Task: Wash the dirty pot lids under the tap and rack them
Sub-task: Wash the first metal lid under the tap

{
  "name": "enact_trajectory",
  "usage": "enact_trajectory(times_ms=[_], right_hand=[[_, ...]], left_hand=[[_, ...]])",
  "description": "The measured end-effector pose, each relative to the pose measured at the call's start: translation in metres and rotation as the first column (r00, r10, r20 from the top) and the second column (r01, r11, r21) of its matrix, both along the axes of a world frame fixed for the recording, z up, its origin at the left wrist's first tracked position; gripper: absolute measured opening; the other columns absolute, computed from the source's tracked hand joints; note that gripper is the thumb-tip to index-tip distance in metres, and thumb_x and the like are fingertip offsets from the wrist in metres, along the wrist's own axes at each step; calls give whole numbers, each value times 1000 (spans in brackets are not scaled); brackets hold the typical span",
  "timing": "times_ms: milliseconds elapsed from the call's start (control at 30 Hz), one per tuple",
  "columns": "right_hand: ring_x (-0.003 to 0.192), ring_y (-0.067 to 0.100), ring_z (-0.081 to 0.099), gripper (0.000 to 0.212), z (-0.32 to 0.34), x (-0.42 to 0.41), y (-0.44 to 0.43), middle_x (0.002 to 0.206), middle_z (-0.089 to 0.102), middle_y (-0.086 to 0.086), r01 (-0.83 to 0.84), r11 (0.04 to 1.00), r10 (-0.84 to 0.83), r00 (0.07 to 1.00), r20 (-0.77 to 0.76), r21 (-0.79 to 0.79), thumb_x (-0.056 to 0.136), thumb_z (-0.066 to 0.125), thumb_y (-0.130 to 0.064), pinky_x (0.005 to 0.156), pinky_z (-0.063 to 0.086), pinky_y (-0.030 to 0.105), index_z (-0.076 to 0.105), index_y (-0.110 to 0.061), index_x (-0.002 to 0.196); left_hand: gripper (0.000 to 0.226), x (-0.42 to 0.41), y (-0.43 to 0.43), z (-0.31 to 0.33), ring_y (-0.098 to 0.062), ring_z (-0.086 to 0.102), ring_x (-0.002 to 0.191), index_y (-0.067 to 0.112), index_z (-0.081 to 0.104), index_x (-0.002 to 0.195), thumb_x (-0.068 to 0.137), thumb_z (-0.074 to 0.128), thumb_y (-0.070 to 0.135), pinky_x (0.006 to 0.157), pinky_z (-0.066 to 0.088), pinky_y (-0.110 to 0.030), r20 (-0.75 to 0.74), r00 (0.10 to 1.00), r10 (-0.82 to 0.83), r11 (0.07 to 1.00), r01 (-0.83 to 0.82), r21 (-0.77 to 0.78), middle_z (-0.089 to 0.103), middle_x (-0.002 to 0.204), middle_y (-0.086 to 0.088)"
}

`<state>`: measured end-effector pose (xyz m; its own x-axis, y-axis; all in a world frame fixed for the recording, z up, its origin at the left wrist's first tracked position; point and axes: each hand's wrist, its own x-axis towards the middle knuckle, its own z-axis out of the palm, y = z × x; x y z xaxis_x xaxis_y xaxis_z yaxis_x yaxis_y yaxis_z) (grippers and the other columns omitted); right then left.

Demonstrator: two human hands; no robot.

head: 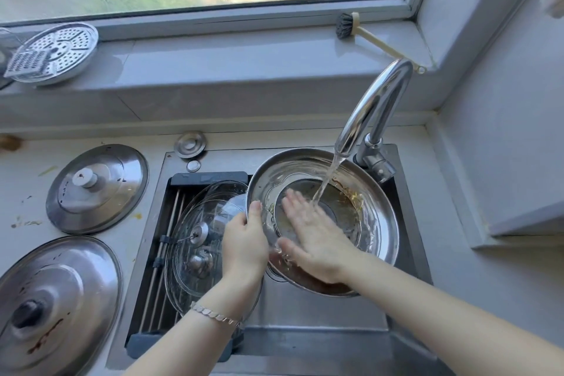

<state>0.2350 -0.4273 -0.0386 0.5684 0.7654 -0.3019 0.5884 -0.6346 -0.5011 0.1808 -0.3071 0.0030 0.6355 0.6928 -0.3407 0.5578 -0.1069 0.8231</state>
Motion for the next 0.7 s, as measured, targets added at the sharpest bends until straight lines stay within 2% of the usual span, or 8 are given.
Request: enact_trajectory(times_ms=[67,100,233,367,433,533,600,700], right_hand=[[135,11,-30,99,-3,15,-6,149,-31,3,162,986,-162,987,4,-42,64,-17,-75,115,-14,31,-22,-14,143],[135,12,-31,101,-2,15,-6,149,-32,3,159,986,-159,987,11,-42,64,-16,-77,114,-15,31,-22,-13,143],[136,8,-31,86,7,-10,5,143,-35,-5,-105,994,105,994,32,28,71,-9,-73,116,-14,30,-27,-19,135],[138,5,-27,87,8,2,11,146,-29,-9,-79,993,70,993,97,83,78,4,-67,115,-15,28,-13,-16,146],[138,3,-21,85,11,8,19,148,-19,-11,-76,987,62,994,94,143,77,7,-63,115,-14,27,-1,-19,149],[141,7,-13,71,7,30,16,156,-9,-6,131,986,-139,988,72,100,91,10,-60,116,-11,33,1,-22,149],[144,13,-10,67,-2,44,0,158,-9,0,341,940,-339,937,88,-14,96,13,-54,115,-7,34,-4,-17,149],[145,16,-8,71,-11,34,-15,157,-13,2,511,854,-503,859,97,-96,96,20,-52,117,0,34,-6,-14,149]], left_hand=[[51,-2,0,0,-29,53,64,3,48,62,96,41,41,68,44,-39,6,1000,8,1000,-8,-16,58,64,-13],[52,-3,-1,-1,-31,55,67,1,51,65,95,41,41,71,45,-41,7,1000,13,1000,-13,-20,61,67,-15],[47,-3,-3,4,-25,43,61,11,42,58,96,41,37,60,33,-35,-1,1000,4,1000,-4,-9,46,55,-3],[44,0,-1,13,-36,58,80,1,62,78,97,40,34,72,42,-38,49,999,-10,999,12,-46,64,76,-13],[42,2,3,17,-29,55,70,8,57,67,97,41,33,64,38,-34,65,998,-27,998,30,-49,60,66,-8],[46,-1,8,17,-21,42,58,14,39,56,97,42,36,60,33,-32,44,997,-56,998,57,-7,45,55,-1],[47,-5,10,17,-22,41,56,14,38,56,96,42,39,61,34,-34,46,999,-24,1000,24,3,43,55,-3],[45,-8,9,19,-20,41,56,14,38,60,97,39,39,58,33,-34,67,998,4,999,-7,42,44,57,-2]])
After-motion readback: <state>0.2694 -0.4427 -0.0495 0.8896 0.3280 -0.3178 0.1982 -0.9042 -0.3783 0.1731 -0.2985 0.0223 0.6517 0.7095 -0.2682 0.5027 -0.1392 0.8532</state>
